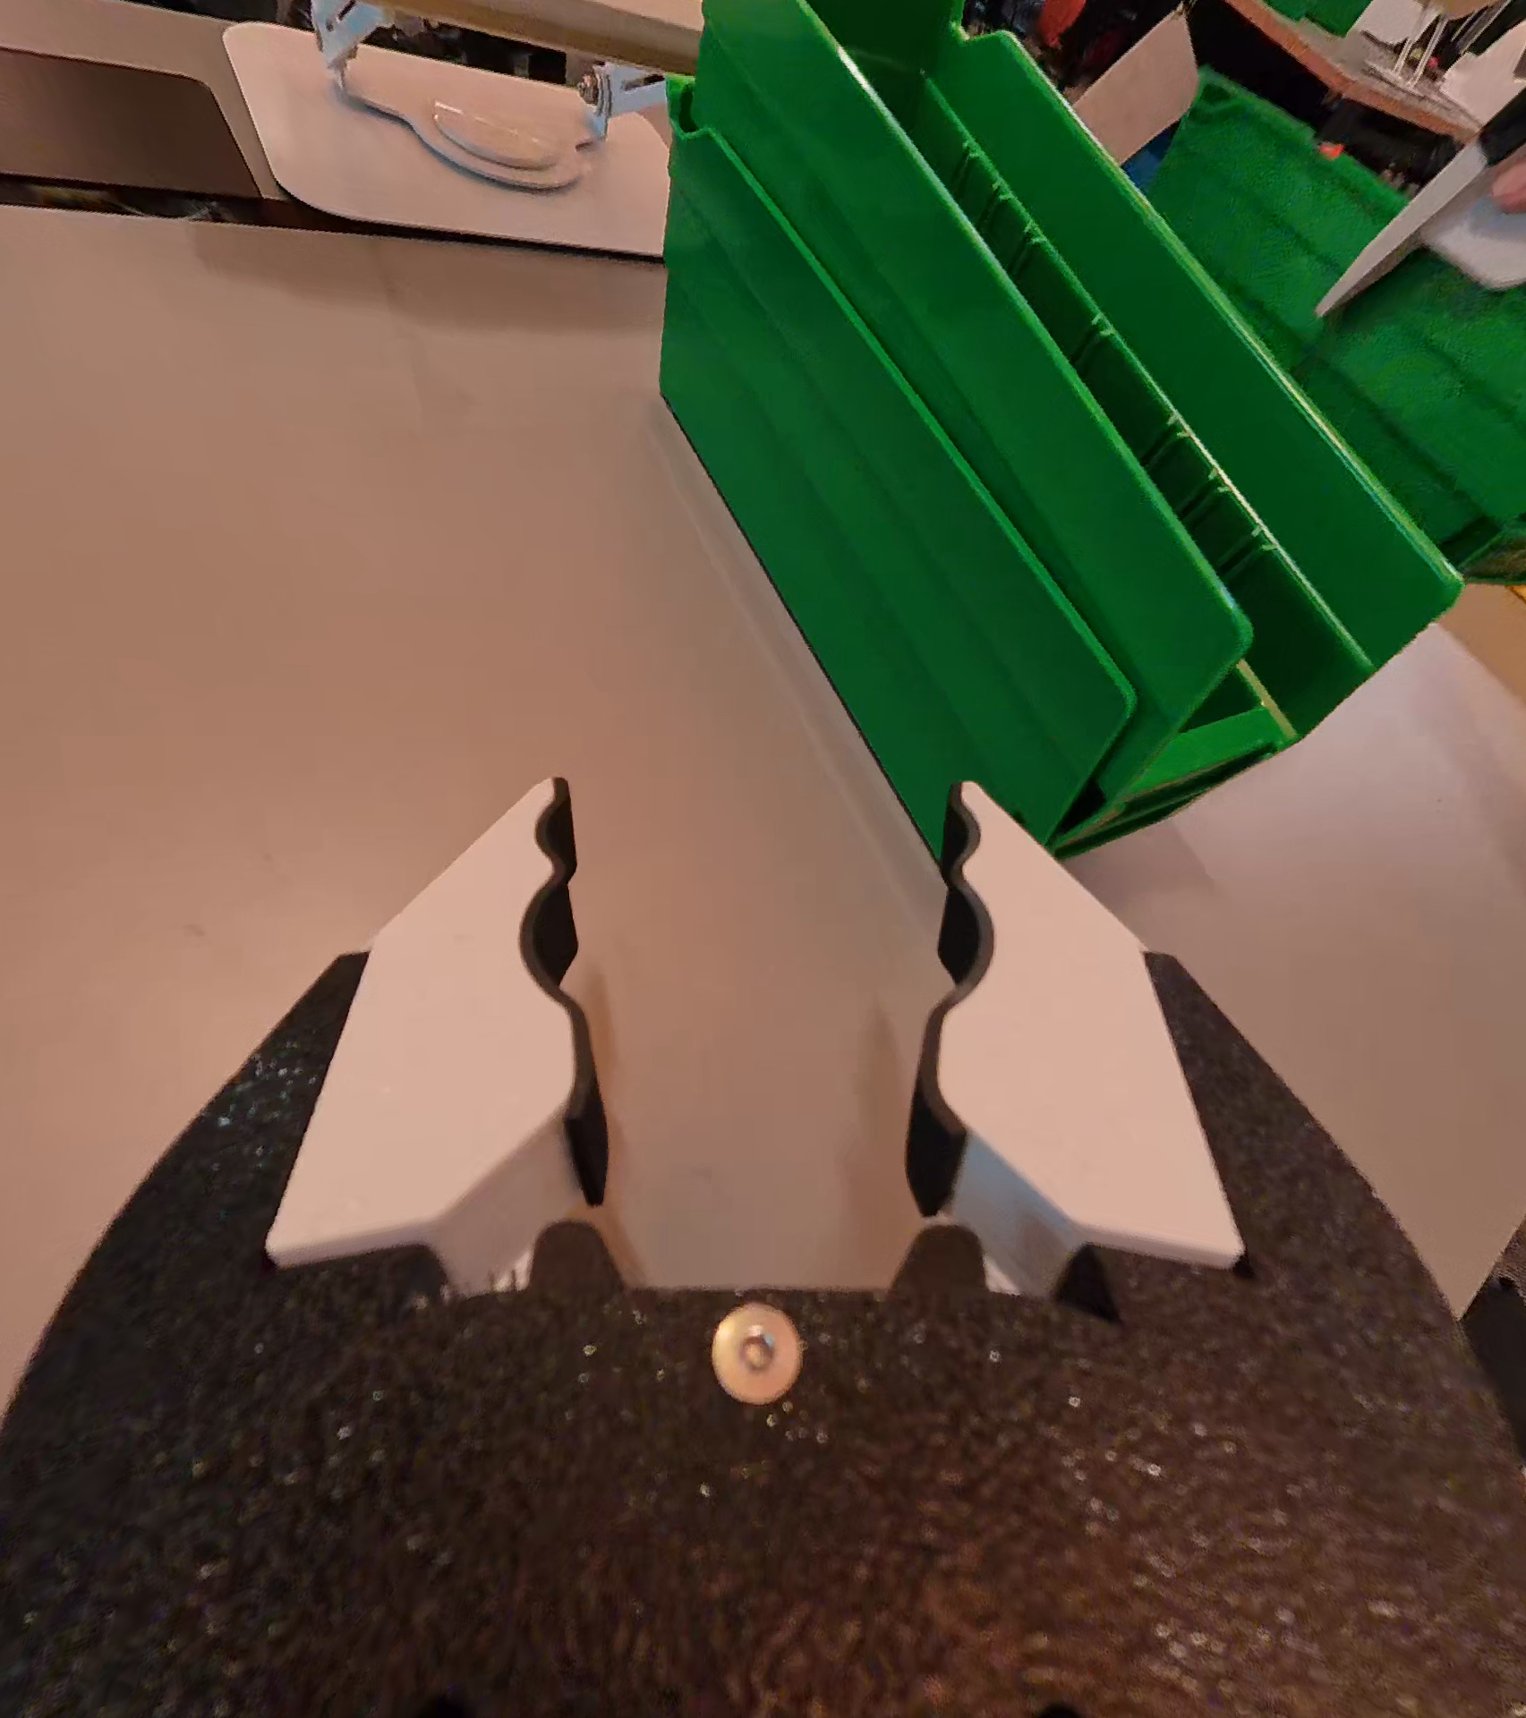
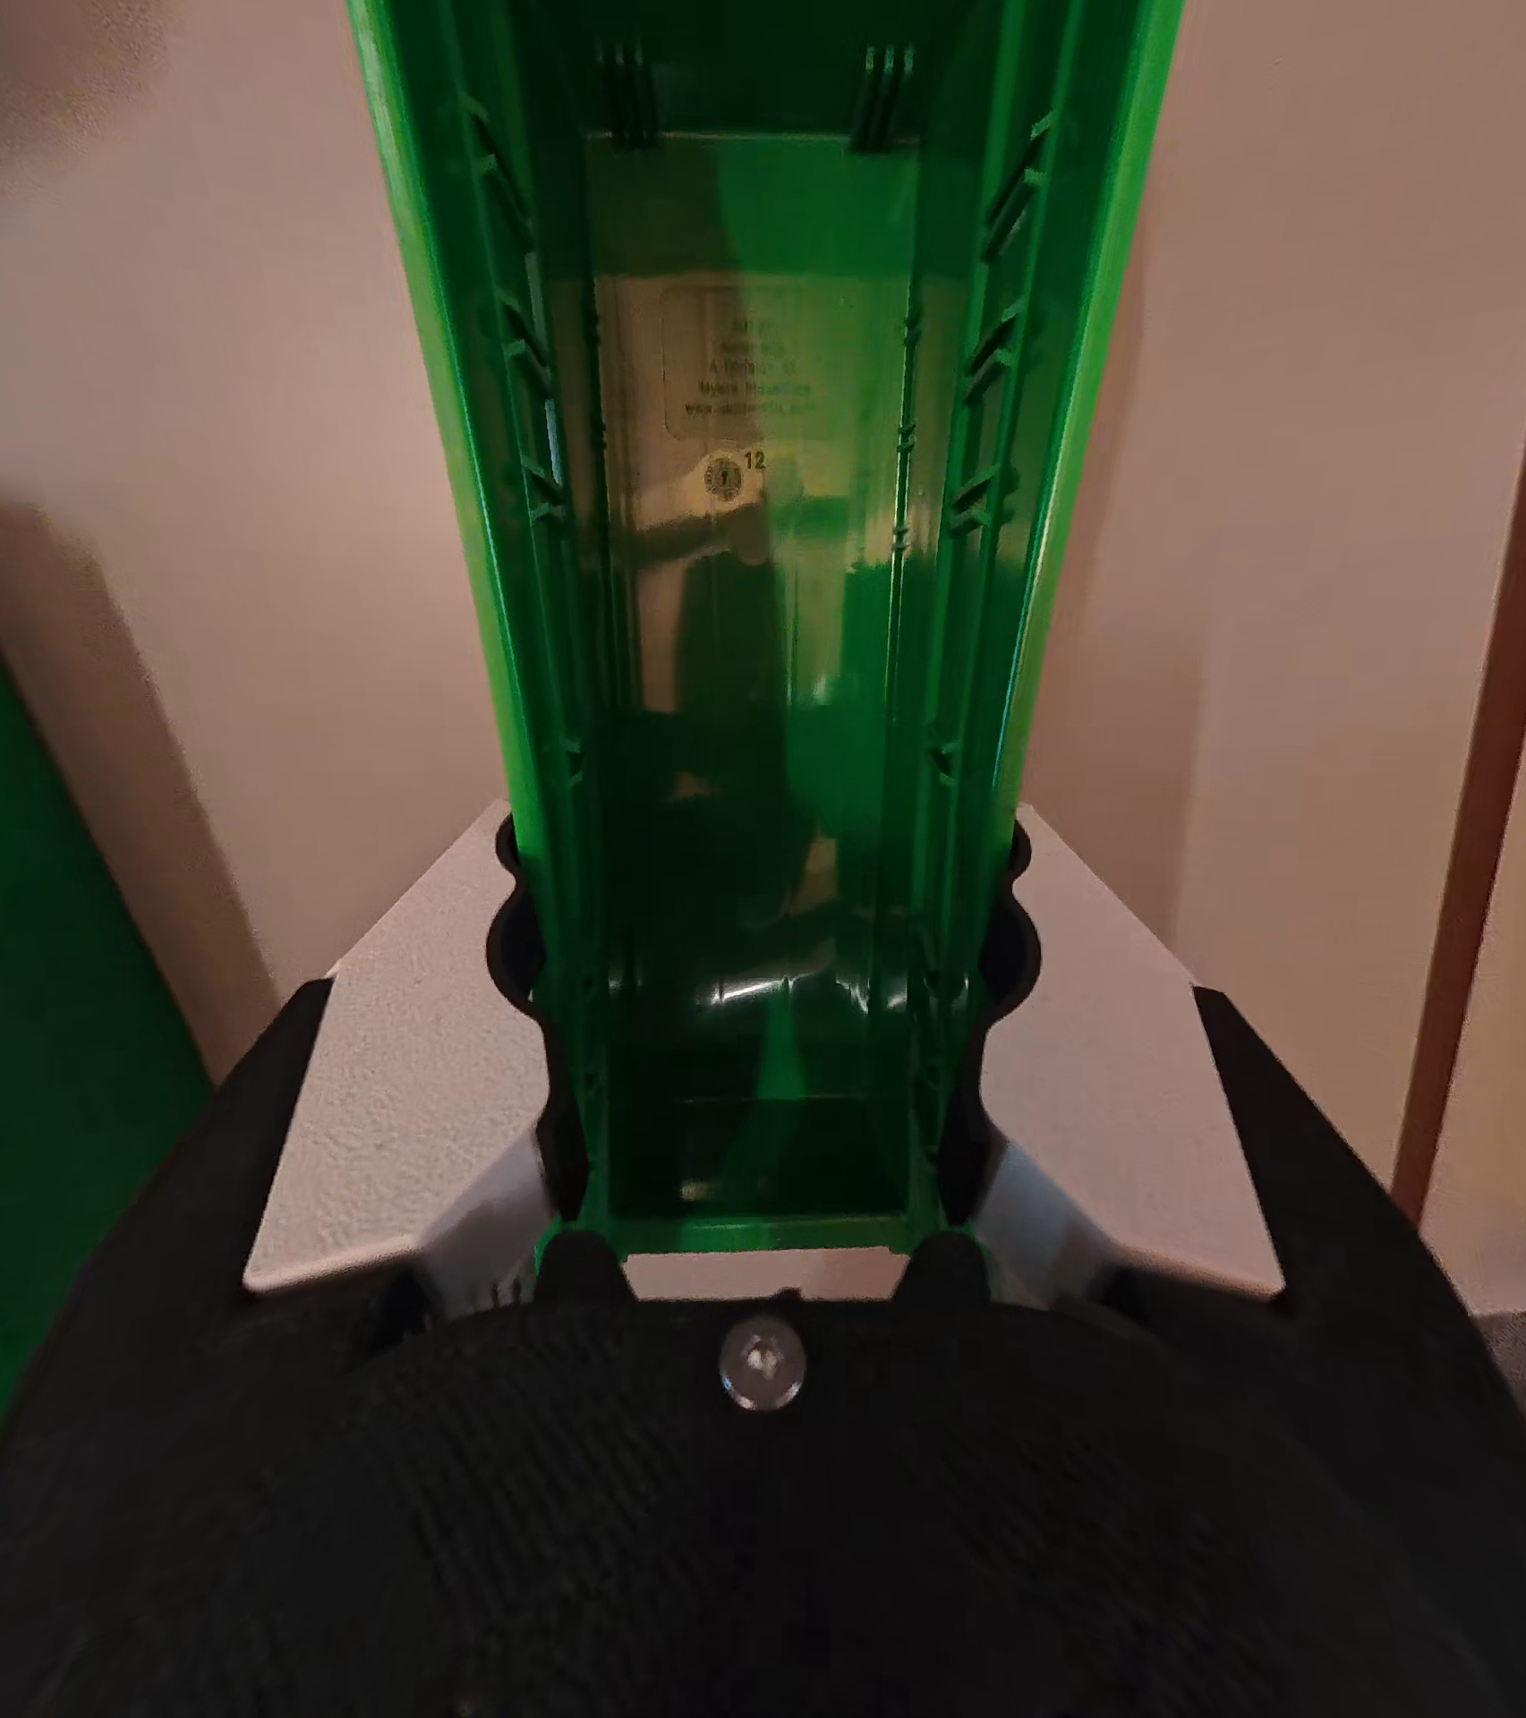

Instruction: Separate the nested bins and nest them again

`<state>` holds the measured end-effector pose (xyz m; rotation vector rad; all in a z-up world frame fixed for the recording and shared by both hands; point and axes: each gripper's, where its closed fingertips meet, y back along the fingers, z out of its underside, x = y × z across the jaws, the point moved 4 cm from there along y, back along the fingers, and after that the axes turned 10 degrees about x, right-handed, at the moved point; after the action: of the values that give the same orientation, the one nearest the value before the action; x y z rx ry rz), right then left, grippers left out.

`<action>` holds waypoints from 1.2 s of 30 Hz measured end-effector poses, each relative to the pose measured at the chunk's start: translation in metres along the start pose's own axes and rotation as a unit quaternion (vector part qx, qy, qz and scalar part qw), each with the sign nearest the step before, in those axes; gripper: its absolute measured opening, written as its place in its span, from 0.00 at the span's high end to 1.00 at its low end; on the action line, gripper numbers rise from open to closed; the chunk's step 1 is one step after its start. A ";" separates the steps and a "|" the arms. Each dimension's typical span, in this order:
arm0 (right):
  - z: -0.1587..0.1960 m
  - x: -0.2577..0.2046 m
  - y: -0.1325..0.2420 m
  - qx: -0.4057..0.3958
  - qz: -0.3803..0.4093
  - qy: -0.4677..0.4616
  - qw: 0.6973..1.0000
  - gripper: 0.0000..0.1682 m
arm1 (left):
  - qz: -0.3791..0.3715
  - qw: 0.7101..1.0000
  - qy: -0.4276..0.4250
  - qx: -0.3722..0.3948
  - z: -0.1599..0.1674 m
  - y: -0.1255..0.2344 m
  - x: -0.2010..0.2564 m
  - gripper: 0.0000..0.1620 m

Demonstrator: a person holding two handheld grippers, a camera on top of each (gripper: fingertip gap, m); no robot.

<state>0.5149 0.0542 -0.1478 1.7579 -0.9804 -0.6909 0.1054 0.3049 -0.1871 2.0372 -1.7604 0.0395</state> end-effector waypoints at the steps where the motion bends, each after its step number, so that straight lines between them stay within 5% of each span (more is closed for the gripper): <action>1: -0.002 -0.004 0.011 0.004 -0.001 0.001 1.000 0.43 | 0.000 1.000 0.001 -0.001 0.001 0.000 -0.001 0.52; 16: -0.009 -0.162 0.181 0.130 -0.070 0.009 0.989 0.41 | 0.008 1.000 0.002 0.012 -0.015 0.023 0.002 0.53; 24: 0.029 -0.263 0.170 0.090 -0.135 0.025 0.986 0.41 | 0.038 0.999 0.019 0.032 -0.019 0.048 0.014 0.53; 36: 0.033 -0.264 0.137 0.112 -0.115 -0.002 0.987 0.40 | 0.049 0.995 0.082 0.040 -0.020 0.058 -0.009 0.54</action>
<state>0.3107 0.2373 -0.0278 2.0921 -0.8933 -0.7526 0.0538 0.3146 -0.1540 1.9399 -1.7796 0.3029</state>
